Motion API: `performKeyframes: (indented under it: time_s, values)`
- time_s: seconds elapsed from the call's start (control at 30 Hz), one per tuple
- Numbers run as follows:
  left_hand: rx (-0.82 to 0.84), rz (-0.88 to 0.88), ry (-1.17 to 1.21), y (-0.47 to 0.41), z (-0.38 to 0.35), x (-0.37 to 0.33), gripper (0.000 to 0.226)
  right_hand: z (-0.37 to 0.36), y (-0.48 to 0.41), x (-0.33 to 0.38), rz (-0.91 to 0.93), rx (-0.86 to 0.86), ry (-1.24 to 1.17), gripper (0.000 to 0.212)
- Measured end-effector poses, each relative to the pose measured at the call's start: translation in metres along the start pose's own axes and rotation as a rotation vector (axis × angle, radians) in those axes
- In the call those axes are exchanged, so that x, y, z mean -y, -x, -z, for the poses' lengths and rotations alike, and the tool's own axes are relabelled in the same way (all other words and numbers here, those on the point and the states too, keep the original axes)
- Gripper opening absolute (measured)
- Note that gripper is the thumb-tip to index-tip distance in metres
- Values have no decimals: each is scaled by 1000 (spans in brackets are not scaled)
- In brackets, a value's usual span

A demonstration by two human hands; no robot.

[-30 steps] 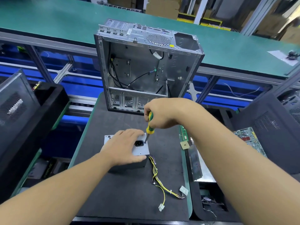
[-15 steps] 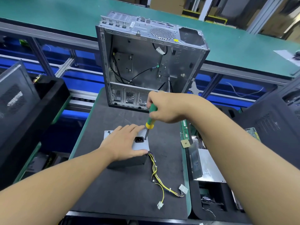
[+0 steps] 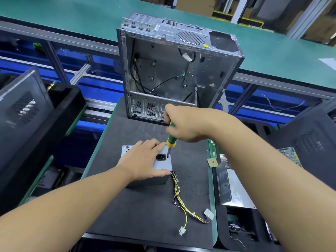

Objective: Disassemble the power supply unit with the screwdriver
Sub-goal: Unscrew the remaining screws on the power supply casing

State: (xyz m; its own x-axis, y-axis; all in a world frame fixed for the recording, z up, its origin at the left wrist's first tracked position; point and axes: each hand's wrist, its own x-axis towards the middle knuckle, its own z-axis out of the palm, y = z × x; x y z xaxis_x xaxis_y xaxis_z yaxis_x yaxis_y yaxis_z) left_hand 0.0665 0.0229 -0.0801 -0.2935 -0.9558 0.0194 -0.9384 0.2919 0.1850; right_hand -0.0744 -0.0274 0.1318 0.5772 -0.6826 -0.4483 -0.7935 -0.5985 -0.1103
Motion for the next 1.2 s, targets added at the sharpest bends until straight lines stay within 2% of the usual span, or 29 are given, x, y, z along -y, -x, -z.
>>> performKeyframes:
  time_s: [0.2,0.43,0.57,0.63,0.7,0.93,1.03,1.13,1.2]
  values:
    - [3,2,22,1,2,0,100,0,3,-4,67,38,24,16]
    - [-7,12,29,1,3,-1,103,3,4,-7,89,21,45,26]
    - [-4,13,28,2,3,-1,107,-7,2,-4,-97,-53,-34,41]
    - [-11,15,34,3,3,-1,107,-10,1,-5,-126,-133,48,33]
    - [-15,12,33,3,3,-2,106,-10,0,-4,-79,-167,47,28]
    - [-35,0,30,3,4,-2,99,-6,3,7,87,-46,-66,14]
    - [-40,-2,32,3,3,-2,97,-5,1,11,23,-22,-29,19]
    - [-26,7,31,3,3,-2,103,-5,-1,8,-106,-87,-13,34]
    - [-27,10,35,3,2,-1,105,-7,-1,3,-146,-155,98,35]
